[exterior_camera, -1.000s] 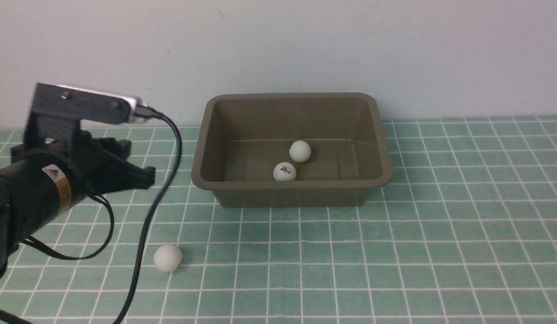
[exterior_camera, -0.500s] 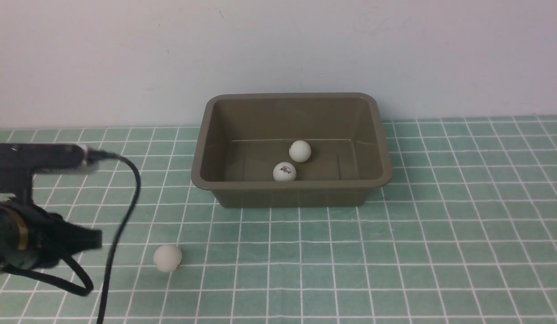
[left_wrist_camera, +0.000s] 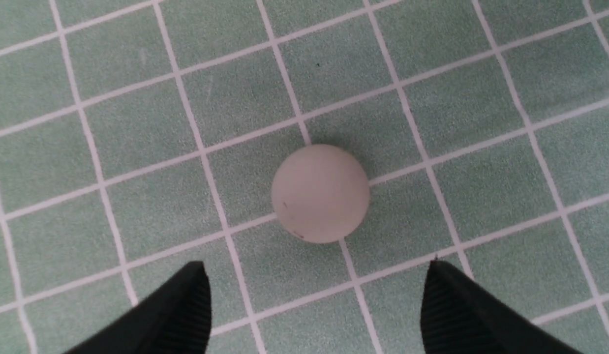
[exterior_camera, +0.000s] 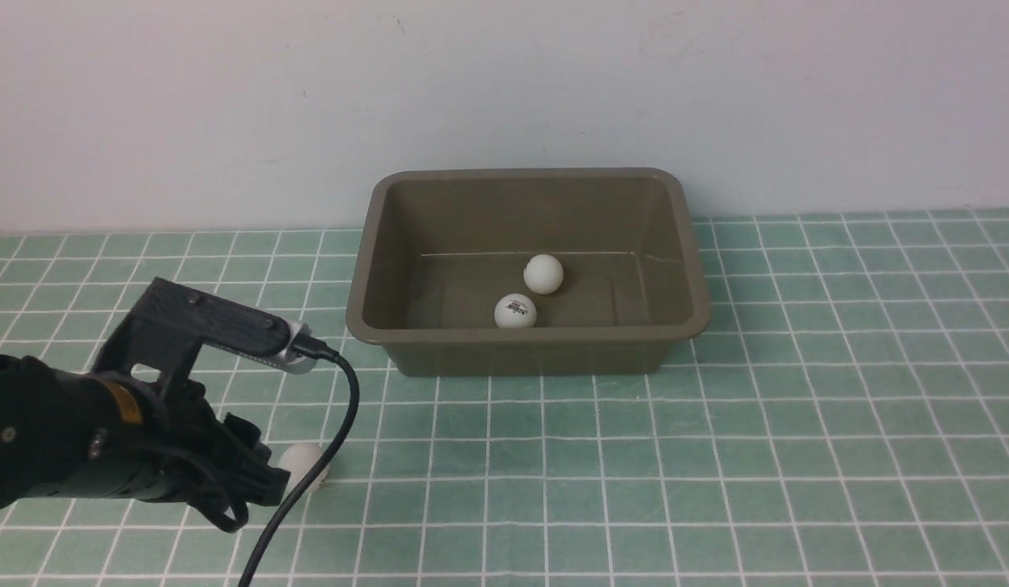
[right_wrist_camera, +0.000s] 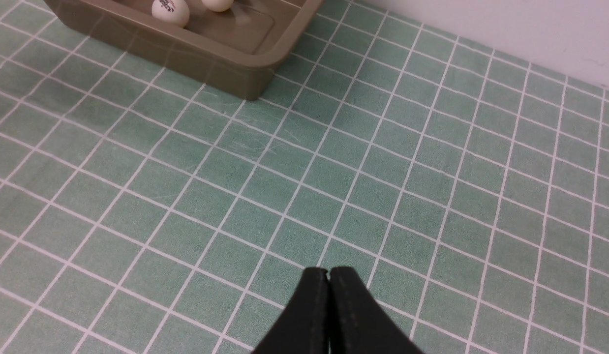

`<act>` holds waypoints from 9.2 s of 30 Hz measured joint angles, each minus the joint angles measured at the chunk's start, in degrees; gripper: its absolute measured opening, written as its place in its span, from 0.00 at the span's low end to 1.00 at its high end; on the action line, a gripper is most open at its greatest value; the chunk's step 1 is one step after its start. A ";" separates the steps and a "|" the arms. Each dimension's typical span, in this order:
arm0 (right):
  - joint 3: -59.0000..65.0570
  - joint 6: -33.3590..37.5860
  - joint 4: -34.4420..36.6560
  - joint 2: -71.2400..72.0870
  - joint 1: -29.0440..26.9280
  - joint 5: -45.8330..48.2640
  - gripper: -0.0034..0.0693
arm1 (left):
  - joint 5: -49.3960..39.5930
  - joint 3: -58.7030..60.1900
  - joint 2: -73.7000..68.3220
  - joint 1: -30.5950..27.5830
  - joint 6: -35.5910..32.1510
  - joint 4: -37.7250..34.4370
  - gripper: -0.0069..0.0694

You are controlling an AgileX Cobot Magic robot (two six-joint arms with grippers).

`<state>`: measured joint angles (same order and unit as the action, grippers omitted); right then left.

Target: Put the table tennis balls in the box on the green coffee tablecloth.

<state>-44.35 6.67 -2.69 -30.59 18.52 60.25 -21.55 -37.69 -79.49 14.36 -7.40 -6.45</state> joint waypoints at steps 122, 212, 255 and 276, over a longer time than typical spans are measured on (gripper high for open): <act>0.00 -0.91 -11.05 0.00 0.00 -12.08 0.03 | -47.00 -69.83 -25.01 0.35 -19.34 -24.62 0.09; 0.97 -4.85 -3.07 0.00 -5.89 -13.22 0.03 | 6.19 39.31 80.11 -17.11 15.60 17.17 0.09; 43.75 -5.65 0.35 27.31 -25.34 -36.49 0.03 | 6.19 39.31 80.11 -17.11 15.60 17.13 0.09; 43.75 -5.65 0.35 27.31 -25.34 -36.49 0.03 | 6.19 39.31 80.11 -17.11 15.60 17.13 0.09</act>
<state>-0.60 1.02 -2.34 -3.28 -6.83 23.76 -15.37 1.61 0.62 -2.75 8.21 10.68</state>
